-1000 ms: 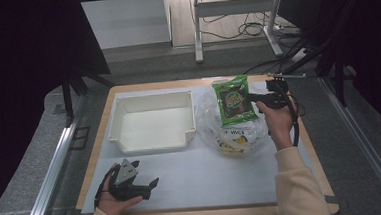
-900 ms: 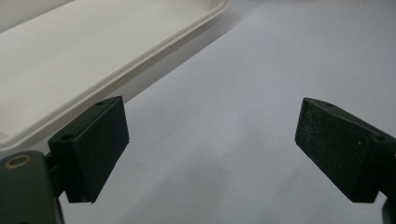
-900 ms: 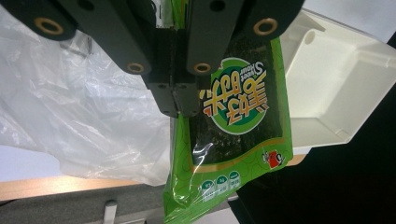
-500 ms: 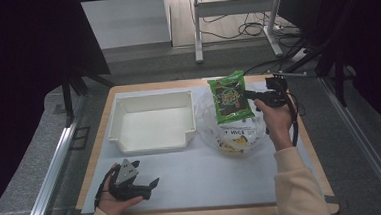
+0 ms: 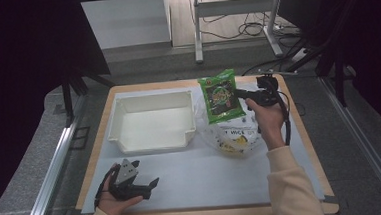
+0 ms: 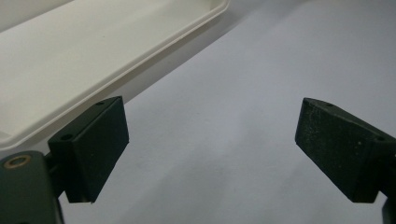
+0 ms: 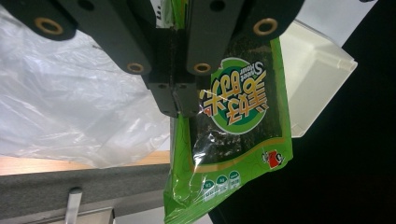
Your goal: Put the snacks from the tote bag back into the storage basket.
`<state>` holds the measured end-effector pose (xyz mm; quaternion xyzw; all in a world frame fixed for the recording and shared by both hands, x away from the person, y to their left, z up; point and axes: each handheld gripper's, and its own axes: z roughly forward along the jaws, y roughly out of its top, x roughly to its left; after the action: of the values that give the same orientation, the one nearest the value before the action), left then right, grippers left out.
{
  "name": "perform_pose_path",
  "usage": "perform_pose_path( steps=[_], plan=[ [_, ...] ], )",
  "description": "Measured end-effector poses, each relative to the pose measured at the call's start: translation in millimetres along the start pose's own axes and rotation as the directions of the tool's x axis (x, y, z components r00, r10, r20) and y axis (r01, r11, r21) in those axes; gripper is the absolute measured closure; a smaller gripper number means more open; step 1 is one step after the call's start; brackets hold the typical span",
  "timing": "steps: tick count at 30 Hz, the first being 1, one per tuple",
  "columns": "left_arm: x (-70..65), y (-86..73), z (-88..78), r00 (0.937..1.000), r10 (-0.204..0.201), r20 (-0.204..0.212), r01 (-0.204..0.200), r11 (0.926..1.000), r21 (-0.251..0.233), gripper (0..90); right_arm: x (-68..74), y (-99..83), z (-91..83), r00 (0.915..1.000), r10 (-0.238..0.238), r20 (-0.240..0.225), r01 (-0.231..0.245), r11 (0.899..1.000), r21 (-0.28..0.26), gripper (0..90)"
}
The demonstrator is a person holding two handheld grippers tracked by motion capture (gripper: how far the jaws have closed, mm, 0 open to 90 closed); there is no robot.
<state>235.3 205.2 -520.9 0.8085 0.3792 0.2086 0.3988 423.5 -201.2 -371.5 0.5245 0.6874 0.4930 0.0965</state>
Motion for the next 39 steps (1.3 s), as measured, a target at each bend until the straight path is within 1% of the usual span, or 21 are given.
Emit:
perform_pose_path(
  steps=[19, 32, 39],
  plan=[
    [0.2, -0.1, -0.7, 1.0, 0.0, 0.001, 0.0, 1.0, 0.0, 9.7, 27.1, 4.0, 21.1, 0.998, -0.032, -0.055, 0.033, 0.999, 0.014, 90.0],
    [0.3, -0.2, -1.0, 1.0, -0.005, 0.0, 0.005, 1.0, -0.001, 9.8, 40.7, 5.5, 29.8, 0.9955, -0.049, -0.081, 0.05, 0.999, 0.013, 90.0],
    [1.1, -0.2, -1.4, 1.0, -0.002, -0.001, 0.002, 1.0, 0.0, 9.8, 48.1, 9.3, 35.4, 0.9939, -0.051, -0.097, 0.054, 0.998, 0.02, 90.0]
  ],
)
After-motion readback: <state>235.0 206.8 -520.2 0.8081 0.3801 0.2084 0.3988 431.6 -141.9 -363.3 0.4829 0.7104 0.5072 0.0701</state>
